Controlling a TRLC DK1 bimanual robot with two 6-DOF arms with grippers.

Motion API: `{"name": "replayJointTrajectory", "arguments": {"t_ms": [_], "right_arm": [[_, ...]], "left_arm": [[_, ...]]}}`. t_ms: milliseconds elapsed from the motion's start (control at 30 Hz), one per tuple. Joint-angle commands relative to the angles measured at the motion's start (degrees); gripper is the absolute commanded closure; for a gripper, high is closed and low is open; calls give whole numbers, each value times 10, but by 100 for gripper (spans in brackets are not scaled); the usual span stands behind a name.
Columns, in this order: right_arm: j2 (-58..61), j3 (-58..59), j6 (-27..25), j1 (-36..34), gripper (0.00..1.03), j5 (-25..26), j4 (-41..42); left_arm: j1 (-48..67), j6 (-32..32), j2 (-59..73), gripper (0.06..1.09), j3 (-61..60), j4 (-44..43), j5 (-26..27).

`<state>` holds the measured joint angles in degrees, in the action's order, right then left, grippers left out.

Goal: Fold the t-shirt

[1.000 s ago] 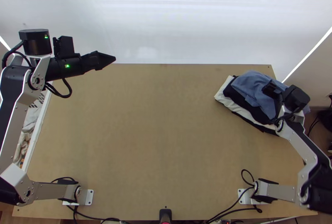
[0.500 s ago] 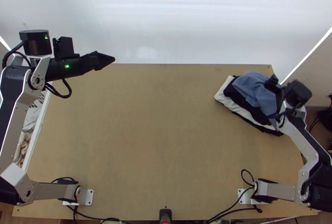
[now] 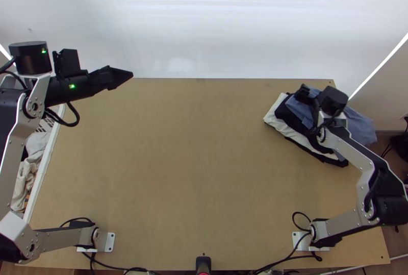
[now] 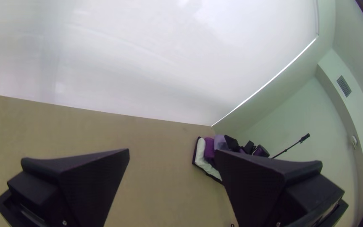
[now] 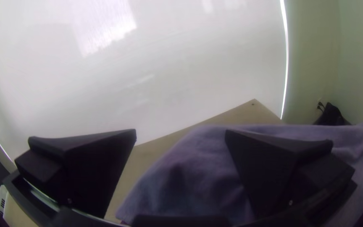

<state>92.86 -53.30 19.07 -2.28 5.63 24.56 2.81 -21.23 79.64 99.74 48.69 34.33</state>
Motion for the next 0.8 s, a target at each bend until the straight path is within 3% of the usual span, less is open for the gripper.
{"name": "replayJointTrajectory", "arguments": {"t_ms": [0,200,467,767], "right_arm": [[50,17,23,31,5,8,3],[46,32,9,59,5,13,-35],[-124,-37,9,98,5,21,-119],[-218,37,-32,-36,5,38,-114]], "left_arm": [[-10,1,-29,10,-35,-1,-1],[-18,3,-48,10,-67,-10,-9],[-20,2,-60,10,-70,-17,-8],[-38,5,-75,10,-75,-18,-8]]}}
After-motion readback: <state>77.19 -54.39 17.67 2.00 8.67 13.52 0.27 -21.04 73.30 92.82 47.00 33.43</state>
